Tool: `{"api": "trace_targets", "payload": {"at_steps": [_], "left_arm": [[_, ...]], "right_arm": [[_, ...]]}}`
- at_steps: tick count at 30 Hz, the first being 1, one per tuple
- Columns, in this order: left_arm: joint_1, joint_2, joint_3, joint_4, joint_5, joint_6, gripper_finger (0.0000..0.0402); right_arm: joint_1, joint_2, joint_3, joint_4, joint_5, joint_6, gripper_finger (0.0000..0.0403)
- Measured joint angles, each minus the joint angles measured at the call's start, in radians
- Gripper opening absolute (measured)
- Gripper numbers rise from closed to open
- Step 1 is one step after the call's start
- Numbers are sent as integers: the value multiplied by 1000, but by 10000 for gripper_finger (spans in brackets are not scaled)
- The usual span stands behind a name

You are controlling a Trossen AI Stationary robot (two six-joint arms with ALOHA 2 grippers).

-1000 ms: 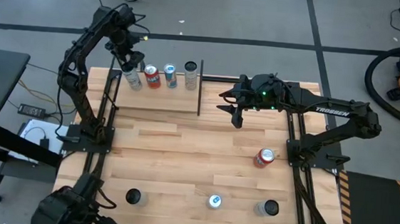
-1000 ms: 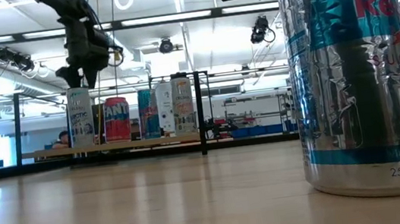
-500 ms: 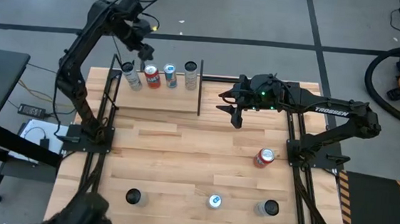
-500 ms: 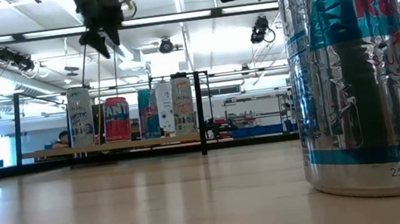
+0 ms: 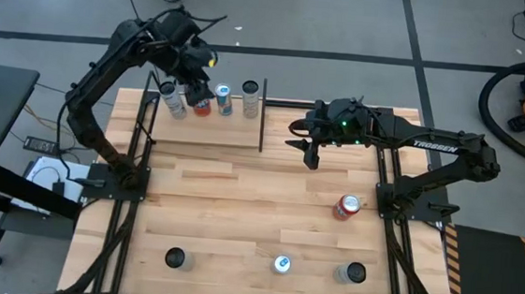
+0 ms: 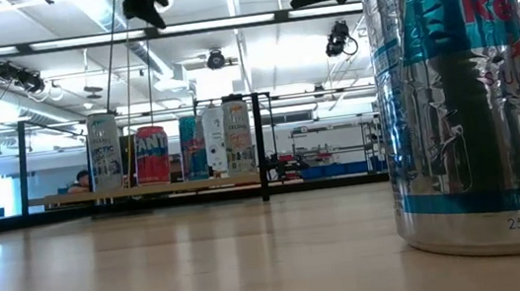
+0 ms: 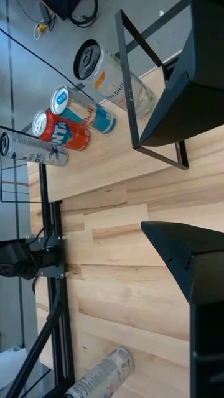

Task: Place canned beverage on shelf
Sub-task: Put the white blue soda can aligned with the other white blue soda can on the shelf

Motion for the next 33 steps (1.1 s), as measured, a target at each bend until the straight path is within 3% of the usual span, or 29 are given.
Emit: {"api": "trace_targets", "payload": {"at_steps": [3,7,22,27,33], "left_arm": [[-56,-25,-43,36,0,0,316],[-107,-84,-191,133,0,-1,316],[-304,-343,-872,841,-2,-25,316],[-343,-345,-997,1079,-3,18,316],[-361,-338,-1059,1212,-1,50,316]], "right_arm": [[0,0,0,0,0,0,217],[0,0,0,-6,0,30,217],[39,-1,-27,24,0,113,217],[58,-1,-26,25,0,116,217],[61,-1,-26,87,0,129,217]]}}
